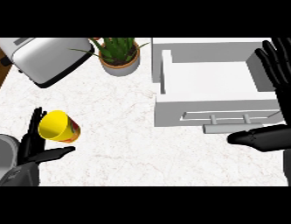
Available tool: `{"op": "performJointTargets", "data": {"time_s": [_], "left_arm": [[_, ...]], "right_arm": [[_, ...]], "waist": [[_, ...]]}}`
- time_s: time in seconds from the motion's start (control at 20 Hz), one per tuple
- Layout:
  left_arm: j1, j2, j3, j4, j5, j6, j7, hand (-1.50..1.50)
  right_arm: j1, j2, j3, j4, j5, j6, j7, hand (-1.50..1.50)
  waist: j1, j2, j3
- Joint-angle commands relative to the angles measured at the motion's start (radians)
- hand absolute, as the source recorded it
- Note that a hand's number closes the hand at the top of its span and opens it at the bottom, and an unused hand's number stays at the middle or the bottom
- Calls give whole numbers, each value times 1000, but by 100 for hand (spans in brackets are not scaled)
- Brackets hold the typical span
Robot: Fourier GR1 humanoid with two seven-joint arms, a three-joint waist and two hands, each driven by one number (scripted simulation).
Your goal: Pick up the cup, place it into the drawer and close the drawer
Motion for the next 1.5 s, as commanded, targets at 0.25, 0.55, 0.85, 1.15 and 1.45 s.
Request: {"op": "performJointTargets", "data": {"time_s": [0.25, 0.55, 0.85, 1.15, 1.45], "left_arm": [[-41, 12, 3, 28, -1, -119, -32, -150], [-53, -47, -15, -33, -12, -122, -123, 150], [-25, -69, 6, -85, -26, 184, -237, 150], [-90, -109, 53, -111, 41, 47, -252, 150], [-132, -197, -4, -173, 8, 42, -243, 150]], "right_arm": [[-23, 7, 14, 15, 16, -10, 9, -150], [-29, -27, -9, 0, -15, 18, 35, -150], [0, -20, -13, 41, 6, 22, -23, -150], [0, -34, -47, 10, -47, 35, 3, -150], [-19, -48, -60, 50, -44, 41, -8, -150]], "waist": [[-6, 4, -1], [-14, 3, -2], [2, 0, 1], [-7, -1, 0], [12, -7, 3]]}}
